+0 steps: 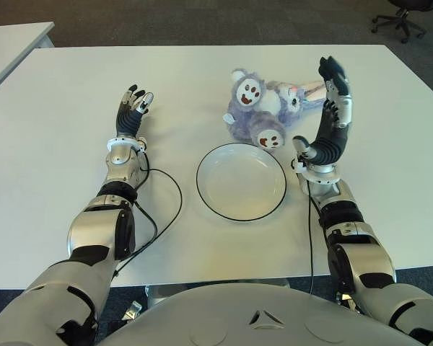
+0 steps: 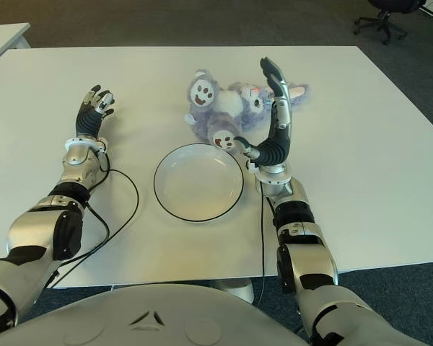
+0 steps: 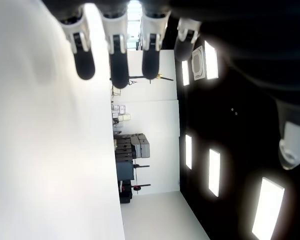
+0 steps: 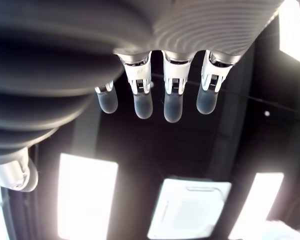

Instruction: Put the doll into the plate.

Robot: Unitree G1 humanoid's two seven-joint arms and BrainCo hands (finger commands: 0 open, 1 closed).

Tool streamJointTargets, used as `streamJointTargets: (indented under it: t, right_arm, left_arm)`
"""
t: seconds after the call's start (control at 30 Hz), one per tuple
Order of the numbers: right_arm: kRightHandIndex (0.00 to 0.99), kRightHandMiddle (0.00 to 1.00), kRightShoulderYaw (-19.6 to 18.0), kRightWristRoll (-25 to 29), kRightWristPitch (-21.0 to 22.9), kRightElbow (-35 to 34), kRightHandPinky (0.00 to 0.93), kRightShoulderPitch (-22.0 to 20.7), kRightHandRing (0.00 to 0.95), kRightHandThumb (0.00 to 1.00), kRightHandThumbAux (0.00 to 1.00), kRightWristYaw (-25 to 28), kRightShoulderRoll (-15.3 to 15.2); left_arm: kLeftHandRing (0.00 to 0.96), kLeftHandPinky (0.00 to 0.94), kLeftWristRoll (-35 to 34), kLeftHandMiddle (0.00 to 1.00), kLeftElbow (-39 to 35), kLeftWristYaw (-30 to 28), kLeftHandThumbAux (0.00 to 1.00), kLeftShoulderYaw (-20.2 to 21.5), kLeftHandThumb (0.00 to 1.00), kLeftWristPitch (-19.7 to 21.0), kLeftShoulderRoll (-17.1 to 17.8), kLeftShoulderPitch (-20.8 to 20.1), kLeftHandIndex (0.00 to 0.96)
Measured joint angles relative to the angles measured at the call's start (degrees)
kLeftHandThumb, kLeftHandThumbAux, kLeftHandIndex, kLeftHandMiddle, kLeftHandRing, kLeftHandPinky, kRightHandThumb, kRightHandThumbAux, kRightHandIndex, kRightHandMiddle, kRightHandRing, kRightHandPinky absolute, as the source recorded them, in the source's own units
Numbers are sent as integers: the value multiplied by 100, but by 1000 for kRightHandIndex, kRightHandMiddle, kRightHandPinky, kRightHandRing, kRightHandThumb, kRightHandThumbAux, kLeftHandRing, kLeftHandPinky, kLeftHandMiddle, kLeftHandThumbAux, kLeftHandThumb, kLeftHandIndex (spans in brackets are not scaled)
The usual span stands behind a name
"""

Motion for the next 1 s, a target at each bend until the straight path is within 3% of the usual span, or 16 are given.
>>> streamJointTargets:
  t: [0.53,0.7,1.0]
  right_arm:
    - [27,62,613,-279,1335,502,35,-249,40,310,447,20,-156]
    - [29,82,700,-275,1613,715,43,-367,61,343,451,82,-156]
    - [25,96,793,-267,1972,925,37,-480,71,415,453,169,-156]
  left_arm:
    - [152,139,0,133,-6,0,462,0,0,0,0,-4,0]
    - [171,186,0,144,-5,0,466,0,0,0,0,-3,0]
    - [166,188,1,139,-4,0,469,-1,0,1,-1,2,6]
